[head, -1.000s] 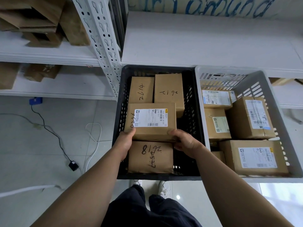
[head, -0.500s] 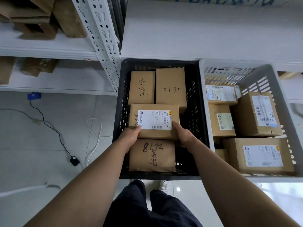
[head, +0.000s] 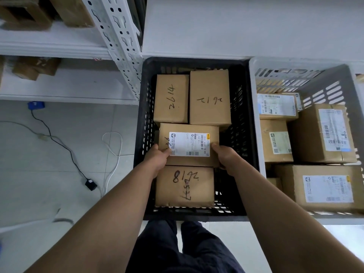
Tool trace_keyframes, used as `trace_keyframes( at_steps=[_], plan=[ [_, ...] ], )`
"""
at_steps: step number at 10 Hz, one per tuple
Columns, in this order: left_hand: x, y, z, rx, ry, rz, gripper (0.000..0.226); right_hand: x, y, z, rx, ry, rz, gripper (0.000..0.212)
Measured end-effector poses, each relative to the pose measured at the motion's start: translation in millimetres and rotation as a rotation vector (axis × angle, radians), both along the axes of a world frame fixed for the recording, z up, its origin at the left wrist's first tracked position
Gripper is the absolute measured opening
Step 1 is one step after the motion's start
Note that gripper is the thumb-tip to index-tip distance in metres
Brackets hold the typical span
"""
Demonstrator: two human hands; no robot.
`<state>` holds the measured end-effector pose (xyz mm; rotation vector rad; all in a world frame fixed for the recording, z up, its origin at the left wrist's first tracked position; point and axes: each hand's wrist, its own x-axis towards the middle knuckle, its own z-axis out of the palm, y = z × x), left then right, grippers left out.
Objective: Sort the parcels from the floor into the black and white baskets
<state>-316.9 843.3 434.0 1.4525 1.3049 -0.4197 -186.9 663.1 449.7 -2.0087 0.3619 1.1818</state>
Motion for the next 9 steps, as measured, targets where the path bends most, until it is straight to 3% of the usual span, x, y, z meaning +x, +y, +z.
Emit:
trace_keyframes(
  at_steps=[2, 4, 7, 9],
  plan=[
    [0.1, 8.3, 1.6, -0.103, -0.005, 0.053, 0.065, 3.9, 0.1, 4.1, 0.031, -0.017, 0.004, 0.031],
    [2.4, 8.9, -2.2, -0.027, 0.045, 0.059, 0.051, -0.1, 1.2, 1.1, -0.011, -0.143, 0.094, 0.034],
    [10.6, 3.1, 10.7, 0.048, 0.081, 0.041, 0.048, 6.0, -5.8, 0.4, -0.021, -0.132, 0.066, 0.043],
    [9.5, 6.4, 49.4, 0.039, -0.011, 0.046, 0.023, 3.3, -7.0, 34.1, -0.006, -0.273, 0.054, 0.051]
  ],
)
